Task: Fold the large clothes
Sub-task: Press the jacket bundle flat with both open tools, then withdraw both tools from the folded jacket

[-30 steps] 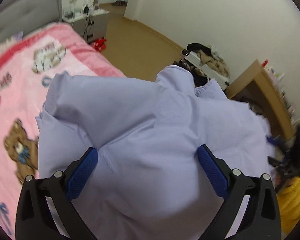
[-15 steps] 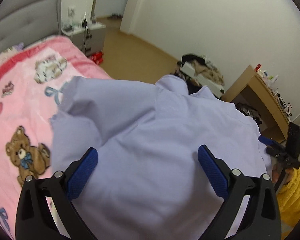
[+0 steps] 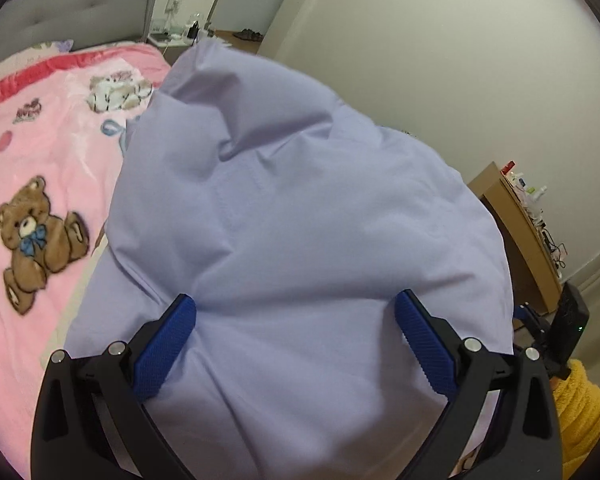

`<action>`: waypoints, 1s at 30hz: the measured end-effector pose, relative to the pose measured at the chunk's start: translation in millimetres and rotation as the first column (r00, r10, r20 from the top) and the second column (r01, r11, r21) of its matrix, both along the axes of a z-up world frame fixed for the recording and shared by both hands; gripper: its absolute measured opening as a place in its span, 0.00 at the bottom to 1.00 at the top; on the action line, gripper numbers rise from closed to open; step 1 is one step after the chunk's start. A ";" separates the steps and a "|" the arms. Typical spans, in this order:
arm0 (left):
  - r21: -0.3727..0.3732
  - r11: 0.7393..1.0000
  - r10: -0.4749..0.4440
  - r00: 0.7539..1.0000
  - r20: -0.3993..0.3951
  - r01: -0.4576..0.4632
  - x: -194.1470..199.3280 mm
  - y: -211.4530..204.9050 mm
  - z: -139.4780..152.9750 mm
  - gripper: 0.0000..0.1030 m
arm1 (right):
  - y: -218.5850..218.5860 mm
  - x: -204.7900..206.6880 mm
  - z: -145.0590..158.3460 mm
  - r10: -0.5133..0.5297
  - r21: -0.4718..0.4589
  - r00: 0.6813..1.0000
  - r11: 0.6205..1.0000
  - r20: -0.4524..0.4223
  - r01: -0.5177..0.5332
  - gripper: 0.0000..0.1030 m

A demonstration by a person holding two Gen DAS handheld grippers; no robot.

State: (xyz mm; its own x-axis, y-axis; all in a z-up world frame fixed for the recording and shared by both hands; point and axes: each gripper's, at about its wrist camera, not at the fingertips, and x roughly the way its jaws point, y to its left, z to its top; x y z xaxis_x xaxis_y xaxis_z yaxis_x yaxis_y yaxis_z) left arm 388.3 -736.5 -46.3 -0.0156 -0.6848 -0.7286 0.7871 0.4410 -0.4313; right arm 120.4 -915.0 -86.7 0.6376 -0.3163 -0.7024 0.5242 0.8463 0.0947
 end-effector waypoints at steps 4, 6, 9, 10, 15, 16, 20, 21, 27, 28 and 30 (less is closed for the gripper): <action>0.034 0.998 0.046 0.999 0.016 -0.047 -5.5 -2.8 5.3 0.96 | -10.5 0.9 -1.5 -0.011 0.057 1.000 0.998 -0.006 0.011 0.92; 0.080 0.994 0.077 0.996 0.050 -0.080 -14.9 -6.2 12.3 0.96 | -7.2 0.1 2.9 -0.021 0.055 0.999 0.998 -0.029 0.023 0.92; 0.094 0.984 0.143 0.985 0.100 -0.153 -31.4 -5.4 26.8 0.96 | 1.7 2.8 15.6 -0.060 0.026 0.995 0.998 -0.083 0.062 0.92; 0.081 0.983 0.158 0.981 0.109 -0.168 -37.3 -2.9 31.9 0.96 | 2.9 5.7 16.4 -0.073 0.009 0.992 0.997 -0.099 0.075 0.92; -0.046 0.977 0.214 0.960 0.183 -0.209 -80.5 9.8 80.0 0.96 | 21.6 4.7 41.7 -0.154 -0.046 0.985 0.987 -0.075 0.151 0.92; -0.069 0.975 0.220 0.953 0.208 -0.211 -91.7 11.5 92.2 0.96 | 27.0 1.5 50.6 -0.170 -0.058 0.984 0.984 -0.049 0.167 0.92; -0.016 0.968 0.246 0.924 0.292 -0.252 -134.3 13.6 131.4 0.96 | 44.7 -4.4 83.6 -0.220 -0.060 0.975 0.974 -0.033 0.218 0.92; -0.013 0.965 0.253 0.922 0.294 -0.261 -144.0 16.7 138.7 0.96 | 47.6 -3.6 90.6 -0.224 -0.059 0.974 0.973 -0.020 0.222 0.92; 0.016 0.966 0.242 0.926 0.290 -0.258 -176.1 31.0 155.8 0.96 | 79.5 -19.5 134.9 -0.268 -0.101 0.963 0.958 0.025 0.269 0.92; 0.036 0.961 0.250 0.914 0.320 -0.276 -183.4 33.3 157.8 0.96 | 83.2 -19.7 138.2 -0.271 -0.103 0.962 0.956 0.032 0.273 0.92; 0.048 0.956 0.255 0.902 0.347 -0.289 -196.6 38.7 161.3 0.96 | 91.7 -25.7 146.6 -0.272 -0.108 0.961 0.955 0.044 0.276 0.92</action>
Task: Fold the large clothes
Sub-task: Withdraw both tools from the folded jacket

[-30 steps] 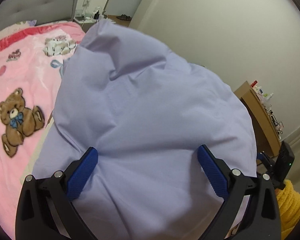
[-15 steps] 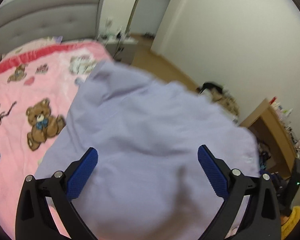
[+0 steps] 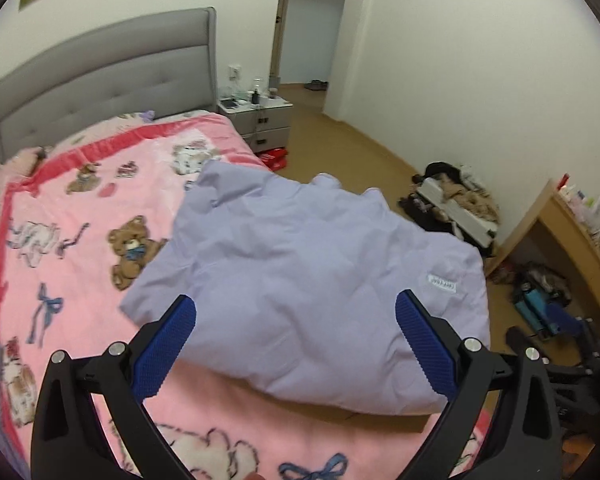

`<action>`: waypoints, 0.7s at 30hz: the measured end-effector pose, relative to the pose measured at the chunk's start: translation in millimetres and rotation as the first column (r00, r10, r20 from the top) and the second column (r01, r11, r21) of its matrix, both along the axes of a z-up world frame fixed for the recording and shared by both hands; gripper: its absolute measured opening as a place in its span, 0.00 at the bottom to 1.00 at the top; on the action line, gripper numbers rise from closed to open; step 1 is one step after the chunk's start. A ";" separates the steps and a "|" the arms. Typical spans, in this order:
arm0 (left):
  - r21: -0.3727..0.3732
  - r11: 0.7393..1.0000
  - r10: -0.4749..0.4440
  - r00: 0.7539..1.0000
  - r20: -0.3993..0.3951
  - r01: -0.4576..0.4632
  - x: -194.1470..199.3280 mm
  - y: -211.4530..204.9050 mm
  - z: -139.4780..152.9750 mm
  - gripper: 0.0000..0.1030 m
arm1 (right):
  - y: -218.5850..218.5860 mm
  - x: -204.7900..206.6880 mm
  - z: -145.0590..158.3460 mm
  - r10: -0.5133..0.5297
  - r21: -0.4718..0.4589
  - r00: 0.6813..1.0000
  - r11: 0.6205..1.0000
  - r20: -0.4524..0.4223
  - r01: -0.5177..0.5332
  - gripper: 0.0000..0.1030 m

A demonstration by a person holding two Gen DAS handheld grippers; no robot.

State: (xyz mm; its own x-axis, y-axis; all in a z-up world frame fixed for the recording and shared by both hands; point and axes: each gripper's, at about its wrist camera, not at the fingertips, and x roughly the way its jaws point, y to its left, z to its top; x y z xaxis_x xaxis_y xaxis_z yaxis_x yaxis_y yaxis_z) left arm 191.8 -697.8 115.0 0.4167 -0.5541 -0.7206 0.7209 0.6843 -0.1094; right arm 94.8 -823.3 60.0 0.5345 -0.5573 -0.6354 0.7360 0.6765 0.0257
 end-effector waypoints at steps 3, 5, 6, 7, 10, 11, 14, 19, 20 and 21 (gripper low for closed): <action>-0.001 1.000 -0.014 1.000 0.021 0.014 -18.5 8.7 6.9 0.96 | 17.4 -5.3 8.8 -0.007 -0.035 1.000 0.999 -0.017 0.006 0.92; 0.003 1.000 -0.021 0.999 0.042 0.020 -27.5 11.7 11.9 0.96 | 26.0 -8.9 12.0 -0.006 -0.035 1.000 0.999 -0.017 0.005 0.92; 0.013 1.000 -0.016 0.999 0.049 0.015 -31.6 13.1 14.5 0.96 | 28.6 -10.7 13.5 -0.007 -0.030 1.000 1.000 -0.015 0.006 0.92; 0.018 1.000 -0.015 0.999 0.047 0.014 -33.9 13.9 16.2 0.96 | 32.1 -14.2 15.4 -0.013 -0.021 1.000 1.000 -0.006 0.012 0.92; 0.011 0.999 -0.034 0.999 0.009 0.034 -41.1 17.8 19.3 0.96 | 39.6 -23.2 20.2 -0.033 -0.008 0.999 0.999 0.027 0.033 0.92; 0.012 0.999 -0.042 0.999 0.003 0.042 -44.4 19.2 19.7 0.96 | 41.1 -25.0 20.7 -0.037 -0.005 0.999 0.999 0.032 0.037 0.92; 0.032 0.998 -0.050 0.998 0.031 0.049 -56.6 20.4 20.2 0.96 | 46.5 -30.2 23.5 -0.040 0.003 0.999 0.999 0.031 0.040 0.92; 0.035 0.996 -0.079 0.995 0.065 0.077 -75.8 18.1 23.7 0.96 | 57.0 -34.0 26.5 -0.039 -0.022 0.999 0.999 0.011 0.039 0.92; 0.036 0.996 -0.081 0.995 0.066 0.079 -77.9 17.8 24.3 0.96 | 58.3 -34.4 26.6 -0.042 -0.024 0.999 0.999 0.007 0.042 0.92; 0.037 0.996 -0.085 0.994 0.067 0.083 -79.7 17.2 25.1 0.96 | 59.2 -34.9 26.9 -0.045 -0.023 0.999 0.999 0.004 0.045 0.92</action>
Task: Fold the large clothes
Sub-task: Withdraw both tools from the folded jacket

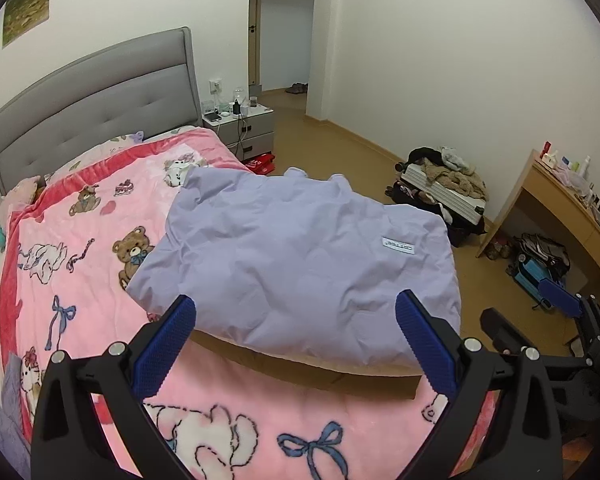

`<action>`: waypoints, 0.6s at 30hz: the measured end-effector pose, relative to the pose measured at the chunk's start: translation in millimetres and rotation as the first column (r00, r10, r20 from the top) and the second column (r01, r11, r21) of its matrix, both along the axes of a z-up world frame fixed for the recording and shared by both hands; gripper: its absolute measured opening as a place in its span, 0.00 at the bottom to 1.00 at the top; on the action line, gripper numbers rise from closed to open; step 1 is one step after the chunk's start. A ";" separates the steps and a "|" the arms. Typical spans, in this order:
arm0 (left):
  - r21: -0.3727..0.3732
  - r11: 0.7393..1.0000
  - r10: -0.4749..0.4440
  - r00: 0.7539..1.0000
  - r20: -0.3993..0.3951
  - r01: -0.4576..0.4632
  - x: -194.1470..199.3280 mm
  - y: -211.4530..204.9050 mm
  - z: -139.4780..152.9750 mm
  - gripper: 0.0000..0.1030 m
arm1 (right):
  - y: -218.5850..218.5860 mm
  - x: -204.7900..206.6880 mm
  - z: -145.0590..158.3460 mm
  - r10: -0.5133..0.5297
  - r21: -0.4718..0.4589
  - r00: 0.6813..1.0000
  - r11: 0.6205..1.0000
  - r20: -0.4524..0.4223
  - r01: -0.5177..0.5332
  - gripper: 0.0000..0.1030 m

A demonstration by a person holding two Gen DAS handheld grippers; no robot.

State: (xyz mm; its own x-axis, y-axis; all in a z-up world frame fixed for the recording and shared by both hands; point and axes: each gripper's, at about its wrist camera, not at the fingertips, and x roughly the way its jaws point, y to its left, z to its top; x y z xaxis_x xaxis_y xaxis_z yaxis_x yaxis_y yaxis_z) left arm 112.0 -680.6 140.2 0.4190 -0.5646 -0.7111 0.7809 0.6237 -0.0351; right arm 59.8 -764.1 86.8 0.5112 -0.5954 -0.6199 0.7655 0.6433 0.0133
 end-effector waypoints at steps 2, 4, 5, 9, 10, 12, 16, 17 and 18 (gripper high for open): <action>-0.002 1.000 -0.008 1.000 0.001 0.008 -3.0 0.6 1.8 0.96 | 0.6 -1.0 1.8 0.002 -0.004 1.000 1.000 0.005 -0.002 0.92; -0.008 1.000 -0.013 1.000 0.006 0.013 -5.2 1.5 4.5 0.96 | 0.6 -0.9 2.6 0.001 -0.013 1.000 1.000 0.001 -0.001 0.92; -0.009 1.000 -0.014 1.000 0.011 0.014 -6.2 1.8 5.7 0.96 | 0.6 -0.8 3.3 0.000 -0.017 1.000 1.000 -0.002 0.000 0.92; 0.000 1.000 -0.017 1.000 0.026 0.017 -8.4 1.1 7.7 0.96 | 1.6 -1.4 4.9 0.001 -0.022 1.000 1.000 -0.005 -0.001 0.92; 0.001 1.000 -0.016 1.000 0.026 0.016 -8.1 1.1 8.0 0.96 | 1.5 -1.3 5.0 0.001 -0.022 1.000 1.000 -0.005 -0.001 0.92; 0.000 1.000 -0.018 1.000 0.023 0.018 -8.2 1.3 7.8 0.96 | 2.8 -2.0 5.1 0.000 -0.023 1.000 1.000 -0.009 0.000 0.92; 0.008 1.000 -0.018 0.999 0.031 0.018 -9.7 2.0 7.4 0.96 | 4.0 -1.9 5.5 -0.001 -0.027 1.000 1.000 -0.013 0.001 0.92; 0.013 1.000 -0.019 0.999 0.035 0.018 -10.6 1.6 6.9 0.96 | 4.5 -1.7 5.5 0.000 -0.028 1.000 1.000 -0.014 -0.001 0.92; 0.019 1.000 -0.021 0.999 0.037 0.020 -11.2 1.0 6.3 0.96 | 5.2 -1.7 5.4 -0.002 -0.032 1.000 0.999 -0.015 0.001 0.92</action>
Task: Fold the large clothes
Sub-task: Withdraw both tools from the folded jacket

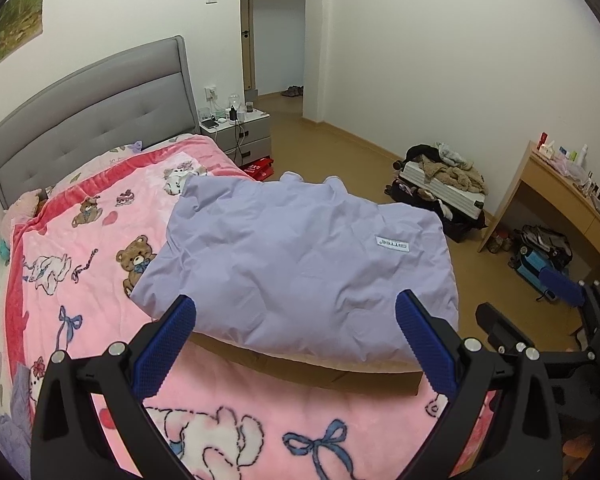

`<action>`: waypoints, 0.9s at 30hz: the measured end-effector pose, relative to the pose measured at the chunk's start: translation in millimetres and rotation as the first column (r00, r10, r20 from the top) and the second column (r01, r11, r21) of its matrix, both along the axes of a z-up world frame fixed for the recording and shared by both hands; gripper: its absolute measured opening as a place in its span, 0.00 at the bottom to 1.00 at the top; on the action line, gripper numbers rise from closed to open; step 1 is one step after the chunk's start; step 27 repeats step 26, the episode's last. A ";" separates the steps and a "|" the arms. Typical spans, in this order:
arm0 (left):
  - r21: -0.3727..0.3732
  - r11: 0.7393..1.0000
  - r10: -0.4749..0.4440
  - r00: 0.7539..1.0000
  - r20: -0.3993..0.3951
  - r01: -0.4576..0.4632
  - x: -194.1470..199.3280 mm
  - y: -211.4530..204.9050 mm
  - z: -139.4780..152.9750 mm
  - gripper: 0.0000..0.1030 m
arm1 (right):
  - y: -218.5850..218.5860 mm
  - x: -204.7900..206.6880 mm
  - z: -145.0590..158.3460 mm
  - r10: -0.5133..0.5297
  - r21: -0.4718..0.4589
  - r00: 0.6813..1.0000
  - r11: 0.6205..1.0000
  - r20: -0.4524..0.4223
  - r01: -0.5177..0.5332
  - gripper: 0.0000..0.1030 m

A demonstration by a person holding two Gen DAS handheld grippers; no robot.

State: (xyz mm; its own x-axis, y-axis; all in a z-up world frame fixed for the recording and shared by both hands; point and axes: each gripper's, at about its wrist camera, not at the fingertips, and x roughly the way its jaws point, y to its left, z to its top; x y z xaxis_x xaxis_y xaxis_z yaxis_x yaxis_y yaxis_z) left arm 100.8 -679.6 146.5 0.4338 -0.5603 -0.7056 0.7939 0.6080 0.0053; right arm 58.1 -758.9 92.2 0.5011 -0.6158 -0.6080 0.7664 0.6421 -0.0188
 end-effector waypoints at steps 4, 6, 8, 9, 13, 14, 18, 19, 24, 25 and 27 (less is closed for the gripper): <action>0.005 1.000 0.001 1.000 -0.019 -0.001 -0.5 0.9 -2.5 0.96 | 0.0 1.4 0.9 0.013 -0.013 1.000 1.000 -0.007 -0.013 0.92; 0.006 1.000 0.002 1.000 -0.021 -0.002 -0.9 0.6 -2.9 0.96 | -2.4 1.3 1.6 0.019 -0.006 1.000 1.000 -0.002 -0.019 0.92; 0.006 1.000 0.001 1.000 -0.020 -0.001 -0.9 0.7 -2.7 0.96 | -3.5 0.7 2.0 0.022 -0.006 1.000 1.000 -0.003 -0.022 0.92; 0.009 1.000 -0.001 1.000 -0.022 0.001 -0.9 0.7 -3.3 0.96 | -3.0 0.6 2.1 0.020 -0.011 1.000 1.000 -0.006 -0.020 0.92; 0.021 1.000 0.000 1.000 -0.024 0.000 -0.1 0.6 -6.5 0.96 | -6.4 0.2 2.7 0.021 -0.005 1.000 1.000 0.002 -0.021 0.92; 0.021 1.000 0.000 1.000 -0.025 0.001 -0.3 0.9 -7.0 0.96 | -6.2 0.2 2.6 0.022 -0.006 1.000 1.000 0.001 -0.022 0.92; 0.023 1.000 0.003 0.999 -0.035 -0.002 0.8 2.4 -8.3 0.96 | -6.9 0.4 2.5 0.027 -0.005 1.000 1.000 -0.004 -0.028 0.92; 0.024 1.000 0.005 0.999 -0.038 -0.004 0.9 2.4 -8.3 0.96 | -7.4 1.0 2.6 0.030 -0.005 1.000 1.000 -0.004 -0.030 0.92; 0.023 1.000 0.017 0.998 -0.053 -0.015 3.6 4.1 -7.8 0.96 | -7.3 1.3 3.0 0.033 -0.004 0.999 0.999 -0.001 -0.033 0.92; 0.022 1.000 0.020 0.998 -0.055 -0.019 3.9 4.6 -7.6 0.96 | -7.2 1.2 3.5 0.033 -0.005 0.999 0.999 0.000 -0.033 0.92; 0.022 1.000 0.022 0.998 -0.057 -0.021 4.6 5.3 -7.4 0.96 | -7.1 0.9 4.1 0.034 -0.005 0.999 0.999 0.004 -0.034 0.92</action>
